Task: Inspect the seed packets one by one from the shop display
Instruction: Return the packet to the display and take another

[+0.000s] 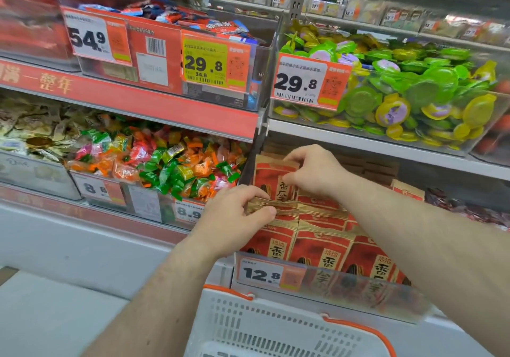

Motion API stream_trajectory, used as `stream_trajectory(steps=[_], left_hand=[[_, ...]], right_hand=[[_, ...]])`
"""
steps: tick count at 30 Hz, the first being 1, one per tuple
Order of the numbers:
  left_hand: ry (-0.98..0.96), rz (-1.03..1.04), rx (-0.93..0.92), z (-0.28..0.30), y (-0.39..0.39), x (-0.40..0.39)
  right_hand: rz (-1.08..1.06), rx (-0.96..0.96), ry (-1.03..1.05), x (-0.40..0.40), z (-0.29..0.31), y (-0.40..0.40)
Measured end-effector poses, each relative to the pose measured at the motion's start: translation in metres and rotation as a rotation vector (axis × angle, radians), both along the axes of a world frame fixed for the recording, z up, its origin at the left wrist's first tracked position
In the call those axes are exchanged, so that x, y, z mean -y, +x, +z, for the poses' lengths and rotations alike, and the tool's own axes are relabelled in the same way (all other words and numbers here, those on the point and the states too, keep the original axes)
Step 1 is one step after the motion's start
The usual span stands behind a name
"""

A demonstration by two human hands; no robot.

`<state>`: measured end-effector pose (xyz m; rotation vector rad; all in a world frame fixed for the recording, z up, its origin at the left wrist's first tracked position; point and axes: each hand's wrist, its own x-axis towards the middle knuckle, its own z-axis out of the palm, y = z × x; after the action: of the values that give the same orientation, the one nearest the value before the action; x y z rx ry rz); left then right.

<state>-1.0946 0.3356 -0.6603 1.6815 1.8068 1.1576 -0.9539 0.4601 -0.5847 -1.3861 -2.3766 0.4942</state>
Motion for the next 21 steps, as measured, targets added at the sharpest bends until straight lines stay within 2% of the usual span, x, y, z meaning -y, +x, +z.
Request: stream_trajectory(steps=[8, 15, 21], left_hand=[[0.004, -0.001, 0.021, -0.002, 0.000, -0.001], [0.019, -0.006, -0.014, -0.001, 0.003, 0.001], [0.006, -0.005, 0.033, -0.002, 0.007, 0.004]], right_hand=[[0.011, 0.306, 0.260, -0.018, -0.007, -0.022], [-0.008, 0.601, 0.138, -0.027, -0.004, -0.044], [-0.081, 0.588, 0.102, -0.030, -0.006, -0.044]])
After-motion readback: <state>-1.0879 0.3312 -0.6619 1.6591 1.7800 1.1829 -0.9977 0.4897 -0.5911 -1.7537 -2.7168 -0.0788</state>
